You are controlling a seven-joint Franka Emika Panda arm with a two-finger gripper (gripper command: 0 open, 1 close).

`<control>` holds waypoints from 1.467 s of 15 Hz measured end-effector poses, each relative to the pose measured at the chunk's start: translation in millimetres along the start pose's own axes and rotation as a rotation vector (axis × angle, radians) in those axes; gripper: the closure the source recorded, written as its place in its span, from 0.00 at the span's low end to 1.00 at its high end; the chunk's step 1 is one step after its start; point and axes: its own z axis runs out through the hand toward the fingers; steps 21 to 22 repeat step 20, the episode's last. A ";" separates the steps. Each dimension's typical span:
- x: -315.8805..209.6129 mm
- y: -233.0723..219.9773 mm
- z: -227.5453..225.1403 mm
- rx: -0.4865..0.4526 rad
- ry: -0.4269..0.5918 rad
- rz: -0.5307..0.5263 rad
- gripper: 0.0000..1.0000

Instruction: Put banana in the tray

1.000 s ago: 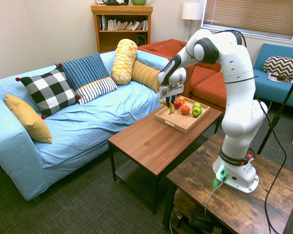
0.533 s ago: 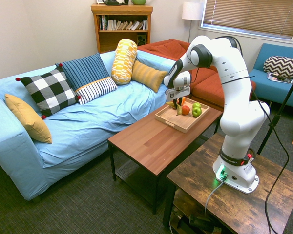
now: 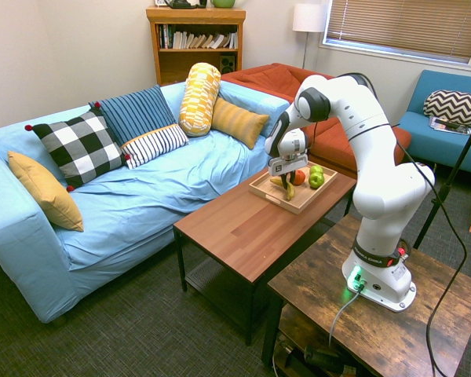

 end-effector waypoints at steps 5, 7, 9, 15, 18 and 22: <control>1.2 1.0 9.8 0.002 -0.006 0.010 0.00; 1.5 1.3 9.8 0.003 -0.007 0.013 0.00; 1.7 1.8 10.4 0.003 -0.006 0.014 0.00; 9.1 7.7 -2.2 0.010 0.011 0.022 0.00; 11.9 12.7 -32.2 0.036 0.033 0.027 0.00; 8.2 17.1 -53.2 0.047 0.046 0.025 0.00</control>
